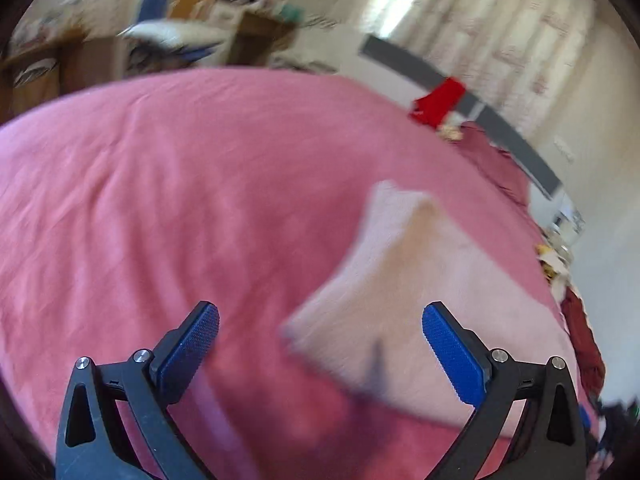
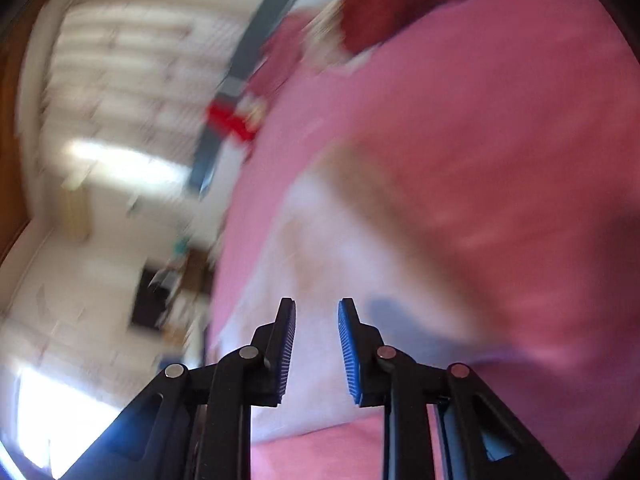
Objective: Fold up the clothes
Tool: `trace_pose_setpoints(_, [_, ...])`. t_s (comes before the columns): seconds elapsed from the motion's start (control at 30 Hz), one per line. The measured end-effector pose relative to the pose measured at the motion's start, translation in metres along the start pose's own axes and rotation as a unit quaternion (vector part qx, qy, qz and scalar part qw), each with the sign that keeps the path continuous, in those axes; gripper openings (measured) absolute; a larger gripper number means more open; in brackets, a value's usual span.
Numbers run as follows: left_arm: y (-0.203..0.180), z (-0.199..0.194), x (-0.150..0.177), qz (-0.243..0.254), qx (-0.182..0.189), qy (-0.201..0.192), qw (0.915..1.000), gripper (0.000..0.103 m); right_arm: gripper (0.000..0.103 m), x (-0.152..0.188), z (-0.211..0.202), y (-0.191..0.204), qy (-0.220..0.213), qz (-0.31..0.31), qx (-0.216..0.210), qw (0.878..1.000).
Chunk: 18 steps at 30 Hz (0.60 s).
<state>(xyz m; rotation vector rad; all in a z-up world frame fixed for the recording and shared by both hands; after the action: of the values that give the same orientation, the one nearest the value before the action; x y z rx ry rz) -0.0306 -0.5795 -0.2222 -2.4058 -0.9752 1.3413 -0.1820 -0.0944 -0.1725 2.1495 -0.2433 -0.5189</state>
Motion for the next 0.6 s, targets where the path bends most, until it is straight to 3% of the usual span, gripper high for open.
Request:
trace_pose_setpoints(0.13, [-0.053, 0.041, -0.013, 0.091, 0.016, 0.017, 0.9956, 0.103, 0.023, 0.038, 0.079, 0.048, 0.070, -0.024, -0.016, 0.997])
trace_pose_setpoints(0.23, [-0.058, 0.076, -0.020, 0.150, -0.032, 0.040, 0.9874, 0.103, 0.022, 0.037, 0.117, 0.048, 0.089, -0.021, 0.004, 0.996])
trace_pose_setpoints(0.3, [-0.028, 0.095, -0.025, 0.130, -0.089, 0.065, 0.9854, 0.103, 0.008, 0.016, 0.119, 0.034, 0.071, -0.013, 0.021, 0.997])
trace_pose_setpoints(0.33, [-0.011, 0.100, -0.025, 0.096, -0.084, 0.072, 0.9892, 0.103, 0.007, 0.002, 0.116, 0.027, 0.057, -0.007, 0.024, 0.998])
trace_pose_setpoints(0.4, [0.010, 0.100, -0.026, 0.028, -0.028, 0.068, 0.9969, 0.103, 0.002, -0.025, 0.109, 0.011, 0.030, 0.002, 0.033, 0.999])
trace_pose_setpoints(0.47, [0.014, 0.094, -0.028, 0.034, -0.014, 0.071, 0.9968, 0.103, 0.000, -0.047, 0.095, -0.008, 0.015, -0.010, 0.063, 0.998])
trace_pose_setpoints(0.53, [0.011, 0.087, -0.028, 0.044, -0.010, 0.079, 0.9958, 0.103, 0.000, -0.064, 0.081, -0.018, 0.003, -0.004, 0.071, 0.997])
trace_pose_setpoints(0.6, [0.007, 0.077, -0.034, 0.034, 0.004, 0.077, 0.9965, 0.103, 0.021, -0.078, 0.071, -0.012, -0.007, -0.001, 0.067, 0.998])
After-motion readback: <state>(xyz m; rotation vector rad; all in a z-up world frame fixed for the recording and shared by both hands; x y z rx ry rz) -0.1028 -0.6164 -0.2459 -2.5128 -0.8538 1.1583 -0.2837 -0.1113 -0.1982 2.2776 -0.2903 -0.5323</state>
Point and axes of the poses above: each gripper's, at about its wrist camera, not at the fingertips, and z roughly the way its jaws point, y to its left, x to its underside, the point moved 9 cm from there along z, roughly the way its jaws point, and after that the axes turned 9 degrees about x, right-handed, at the moved point
